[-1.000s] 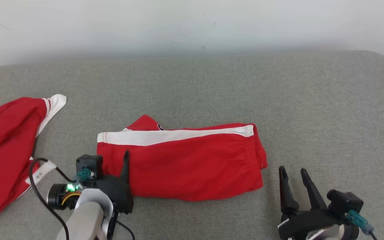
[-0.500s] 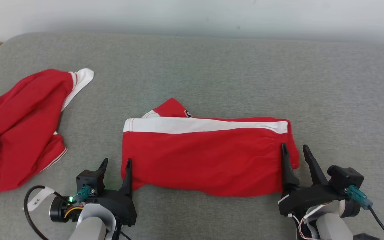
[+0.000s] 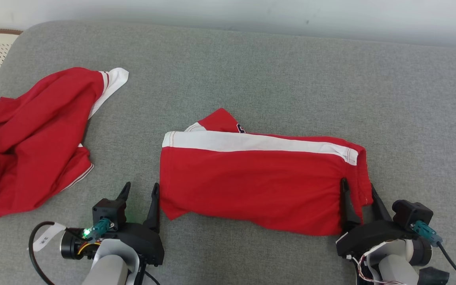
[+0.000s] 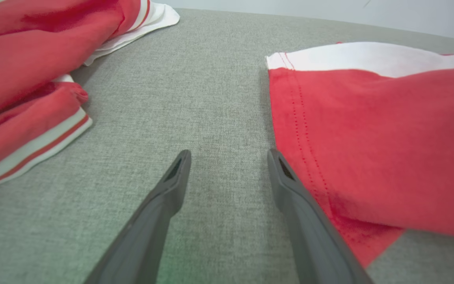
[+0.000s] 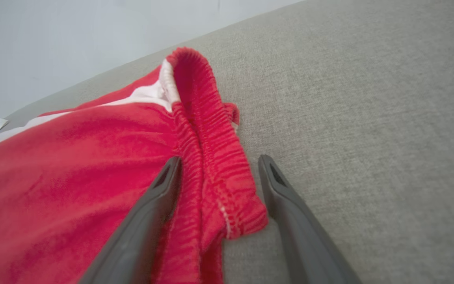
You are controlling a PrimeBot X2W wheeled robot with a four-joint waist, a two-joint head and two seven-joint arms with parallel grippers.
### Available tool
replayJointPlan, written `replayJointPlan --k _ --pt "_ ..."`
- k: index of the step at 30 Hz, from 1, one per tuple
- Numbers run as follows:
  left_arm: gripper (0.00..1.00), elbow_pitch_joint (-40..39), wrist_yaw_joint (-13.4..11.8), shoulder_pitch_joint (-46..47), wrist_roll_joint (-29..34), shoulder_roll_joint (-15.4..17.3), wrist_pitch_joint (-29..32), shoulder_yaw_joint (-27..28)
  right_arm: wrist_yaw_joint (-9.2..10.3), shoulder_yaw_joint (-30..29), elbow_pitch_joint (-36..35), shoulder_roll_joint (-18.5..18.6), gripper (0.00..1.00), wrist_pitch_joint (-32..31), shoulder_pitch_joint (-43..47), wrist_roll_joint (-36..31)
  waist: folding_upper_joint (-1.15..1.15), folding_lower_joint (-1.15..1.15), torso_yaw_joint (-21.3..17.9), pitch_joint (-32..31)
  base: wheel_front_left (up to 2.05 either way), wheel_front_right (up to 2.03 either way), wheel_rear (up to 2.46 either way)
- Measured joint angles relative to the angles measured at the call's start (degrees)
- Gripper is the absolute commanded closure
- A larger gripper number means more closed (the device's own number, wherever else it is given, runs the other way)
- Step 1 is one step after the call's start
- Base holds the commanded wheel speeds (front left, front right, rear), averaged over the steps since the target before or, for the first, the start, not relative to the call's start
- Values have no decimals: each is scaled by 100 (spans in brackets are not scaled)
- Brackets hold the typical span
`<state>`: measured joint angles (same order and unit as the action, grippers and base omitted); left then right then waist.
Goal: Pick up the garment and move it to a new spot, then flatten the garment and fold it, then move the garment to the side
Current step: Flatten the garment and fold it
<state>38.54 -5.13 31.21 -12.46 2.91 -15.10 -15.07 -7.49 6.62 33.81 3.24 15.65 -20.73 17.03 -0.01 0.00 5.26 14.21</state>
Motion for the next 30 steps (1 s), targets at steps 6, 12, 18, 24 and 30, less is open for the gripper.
replayJointPlan --k 6,12,18,24,30 --pt "0 -75 7 -29 -4 -1 0 -64 21 363 103 48 100 2 -155 428 0 0 58 10 0 0 0" --pt "0 -91 -1 -80 -54 0 0 -91 12 234 -9 -2 100 -44 -190 567 1 0 65 -46 0 0 0" --pt "0 -138 3 -166 -115 -4 0 -108 0 -190 -367 144 100 -53 -162 661 1 0 -12 -145 0 0 0" --pt "0 -159 3 -204 -157 -3 0 -169 1 -650 -385 412 100 -53 -91 580 1 0 -122 -261 0 0 0" --pt "0 -140 5 -304 -171 -2 0 -175 1 -954 38 702 100 -53 -31 453 1 0 -234 -404 0 0 0"
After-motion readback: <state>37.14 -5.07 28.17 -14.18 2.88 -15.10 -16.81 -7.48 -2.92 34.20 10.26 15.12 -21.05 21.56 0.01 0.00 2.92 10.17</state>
